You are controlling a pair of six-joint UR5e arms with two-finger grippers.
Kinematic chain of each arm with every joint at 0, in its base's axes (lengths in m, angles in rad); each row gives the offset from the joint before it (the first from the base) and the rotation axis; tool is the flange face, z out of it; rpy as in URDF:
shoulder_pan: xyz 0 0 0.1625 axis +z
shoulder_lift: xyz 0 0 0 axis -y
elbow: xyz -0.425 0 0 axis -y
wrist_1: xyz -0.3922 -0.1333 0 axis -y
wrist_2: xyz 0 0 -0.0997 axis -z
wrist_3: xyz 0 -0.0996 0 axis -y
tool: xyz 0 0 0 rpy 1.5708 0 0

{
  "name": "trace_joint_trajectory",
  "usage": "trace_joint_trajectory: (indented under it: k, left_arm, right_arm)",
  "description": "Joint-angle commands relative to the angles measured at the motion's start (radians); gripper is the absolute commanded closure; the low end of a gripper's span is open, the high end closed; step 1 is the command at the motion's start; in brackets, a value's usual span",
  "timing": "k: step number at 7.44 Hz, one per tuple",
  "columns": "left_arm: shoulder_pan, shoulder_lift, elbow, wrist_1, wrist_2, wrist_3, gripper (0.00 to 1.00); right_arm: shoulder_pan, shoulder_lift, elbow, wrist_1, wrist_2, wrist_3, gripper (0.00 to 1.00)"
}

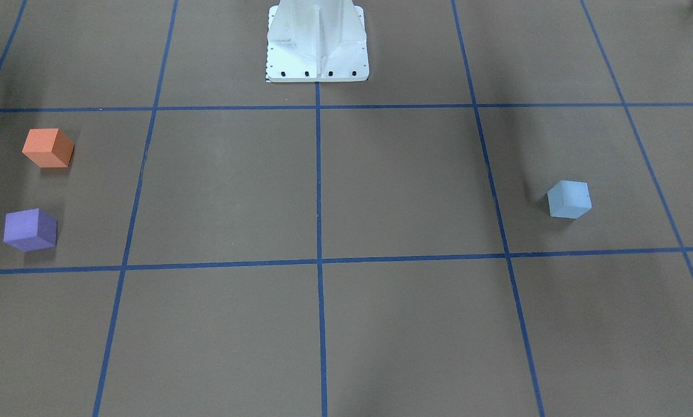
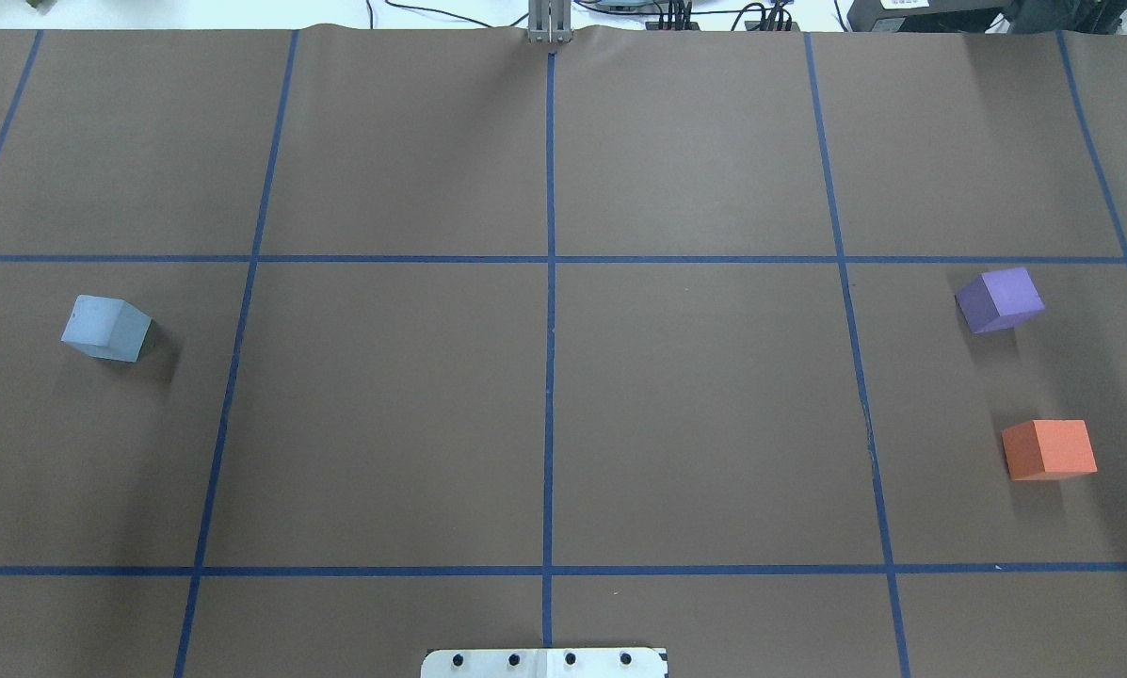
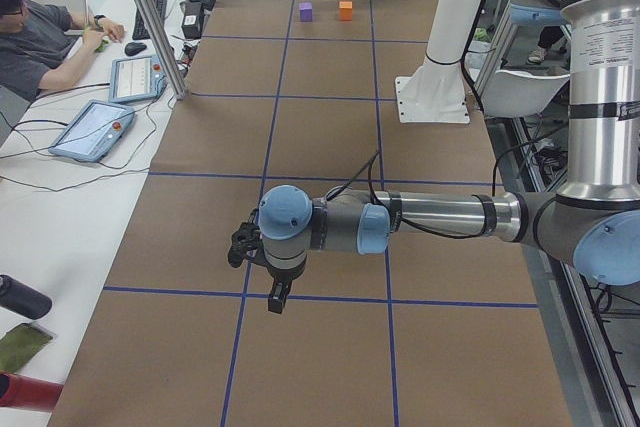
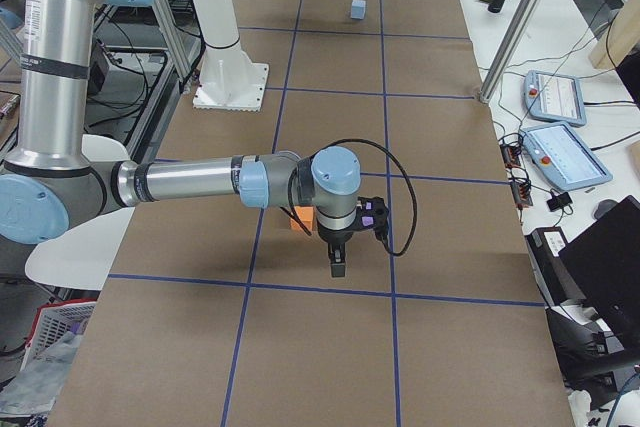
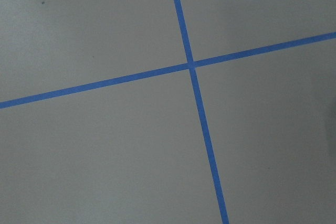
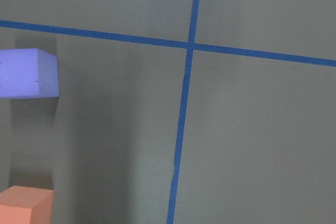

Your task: Place blue block between orange and purple blocks

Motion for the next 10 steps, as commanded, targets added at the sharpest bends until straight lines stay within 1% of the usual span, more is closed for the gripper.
trace_joint_trajectory:
  k: [1,3,5,6,7,8,9,10]
  left_arm:
    - [0.001,0.002,-0.002,0.001,0.001,0.003,0.00]
    - [0.001,-0.001,-0.015,-0.005,-0.005,0.014,0.00]
    - [0.040,-0.006,-0.015,-0.064,0.001,0.009,0.00]
    - [0.067,-0.015,-0.004,-0.069,-0.004,-0.030,0.00]
    - [0.130,-0.046,-0.007,-0.071,-0.007,-0.154,0.00]
    - [0.141,-0.050,0.004,-0.121,-0.007,-0.252,0.00]
    - [0.167,-0.051,0.022,-0.219,-0.007,-0.274,0.00]
    - [0.217,-0.048,0.022,-0.291,-0.023,-0.331,0.00]
  right_arm:
    - [0.000,0.000,0.002,0.000,0.000,0.000,0.00]
    - [0.000,0.000,0.002,0.002,0.000,0.001,0.00]
    - [-0.035,0.008,0.003,0.020,0.003,0.009,0.00]
    - [-0.050,0.008,0.003,0.040,0.031,0.012,0.00]
    - [-0.067,0.009,0.003,0.041,0.041,0.020,0.00]
    - [-0.104,0.020,0.005,0.066,0.042,0.091,0.00]
    - [-0.154,0.021,0.005,0.153,0.040,0.210,0.00]
    - [-0.190,0.020,0.005,0.234,0.034,0.307,0.00]
